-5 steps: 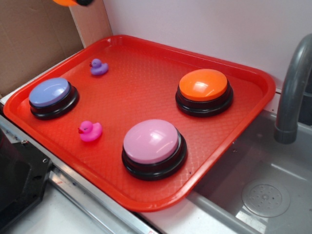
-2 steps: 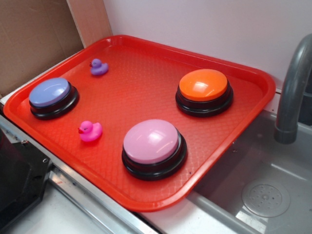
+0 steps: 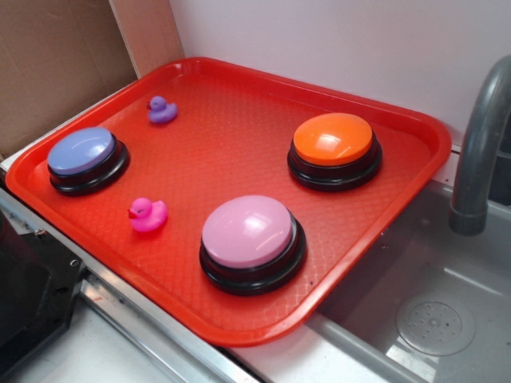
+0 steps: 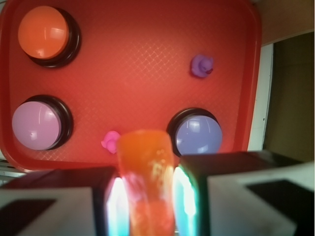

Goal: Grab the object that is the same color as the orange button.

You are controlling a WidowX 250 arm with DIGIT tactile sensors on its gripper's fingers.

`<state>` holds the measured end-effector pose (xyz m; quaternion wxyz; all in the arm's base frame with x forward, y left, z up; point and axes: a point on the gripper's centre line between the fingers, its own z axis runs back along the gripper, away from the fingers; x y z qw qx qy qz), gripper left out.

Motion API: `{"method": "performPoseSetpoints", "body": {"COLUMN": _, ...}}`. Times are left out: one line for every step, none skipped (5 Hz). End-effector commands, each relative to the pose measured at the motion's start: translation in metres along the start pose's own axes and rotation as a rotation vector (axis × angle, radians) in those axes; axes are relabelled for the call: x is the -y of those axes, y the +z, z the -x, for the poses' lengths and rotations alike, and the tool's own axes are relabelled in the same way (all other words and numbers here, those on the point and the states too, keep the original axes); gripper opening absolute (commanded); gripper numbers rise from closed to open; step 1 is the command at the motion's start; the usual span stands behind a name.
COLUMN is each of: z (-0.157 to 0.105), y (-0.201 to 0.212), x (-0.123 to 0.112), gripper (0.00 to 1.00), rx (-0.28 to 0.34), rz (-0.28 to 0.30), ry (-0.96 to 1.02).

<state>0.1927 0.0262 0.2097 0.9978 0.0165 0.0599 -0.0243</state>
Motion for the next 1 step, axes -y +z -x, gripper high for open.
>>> {"method": "performPoseSetpoints", "body": {"z": 0.0014, "y": 0.0016, "x": 0.0168, "gripper": 0.00, "rx": 0.026, "rz": -0.024, "ry": -0.006}}
